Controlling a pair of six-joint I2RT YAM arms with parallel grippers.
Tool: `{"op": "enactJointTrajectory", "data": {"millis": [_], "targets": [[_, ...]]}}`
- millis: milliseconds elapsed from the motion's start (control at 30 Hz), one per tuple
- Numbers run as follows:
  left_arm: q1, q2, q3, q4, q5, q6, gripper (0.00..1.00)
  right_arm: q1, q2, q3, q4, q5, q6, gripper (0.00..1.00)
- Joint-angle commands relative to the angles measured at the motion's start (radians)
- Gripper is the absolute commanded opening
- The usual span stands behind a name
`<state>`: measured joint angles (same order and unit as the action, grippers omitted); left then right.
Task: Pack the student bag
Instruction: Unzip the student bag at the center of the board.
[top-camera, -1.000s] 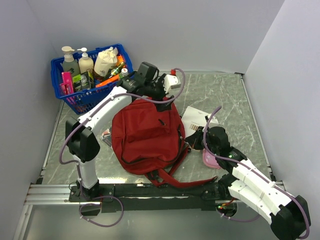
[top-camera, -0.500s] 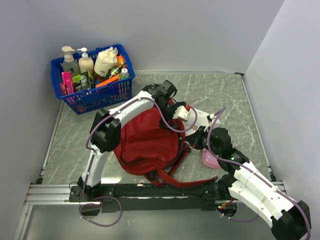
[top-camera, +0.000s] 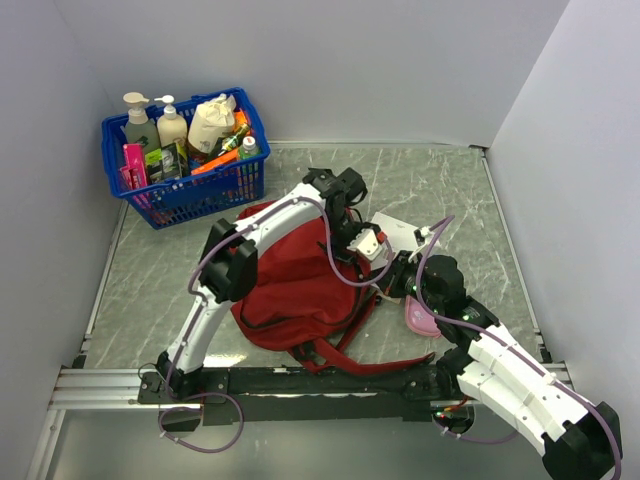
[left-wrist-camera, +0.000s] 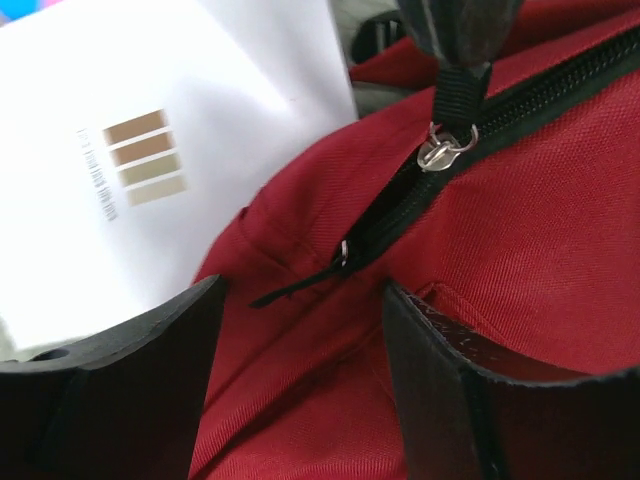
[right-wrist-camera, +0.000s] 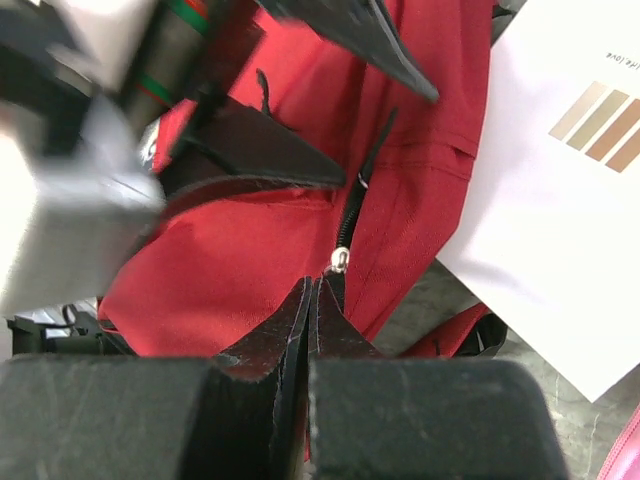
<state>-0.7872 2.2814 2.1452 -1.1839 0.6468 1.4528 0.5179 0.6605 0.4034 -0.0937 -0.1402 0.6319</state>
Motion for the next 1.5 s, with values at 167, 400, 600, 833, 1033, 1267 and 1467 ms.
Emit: {"op": "enactJointTrajectory", "data": {"millis": [167, 400, 600, 833, 1033, 1267, 1467], "targets": [[-0.017, 0.029, -0.007, -0.1, 0.017, 0.123, 0.42, -0.002, -0.016, 0.009, 0.064, -0.021, 0.012, 0.0], [-0.001, -0.009, 0.005, 0.078, -0.003, -0.051, 0.01, -0.004, -0.022, 0.024, 0.054, -0.012, 0.005, 0.0], [0.049, -0.045, 0.06, 0.15, -0.09, -0.173, 0.01, -0.004, -0.03, 0.067, 0.02, 0.001, -0.015, 0.0], [0.106, -0.092, 0.064, 0.274, -0.229, -0.364, 0.01, -0.004, -0.087, 0.097, -0.069, 0.043, -0.017, 0.0], [0.117, -0.097, 0.041, 0.38, -0.358, -0.58, 0.01, -0.002, -0.154, 0.098, -0.152, 0.054, -0.001, 0.0], [0.115, -0.091, 0.059, 0.518, -0.479, -0.854, 0.01, 0.004, -0.191, 0.069, -0.187, 0.021, 0.035, 0.0], [0.109, -0.1, 0.024, 0.566, -0.498, -0.973, 0.01, 0.115, -0.092, 0.084, -0.109, 0.007, 0.057, 0.0]]}}
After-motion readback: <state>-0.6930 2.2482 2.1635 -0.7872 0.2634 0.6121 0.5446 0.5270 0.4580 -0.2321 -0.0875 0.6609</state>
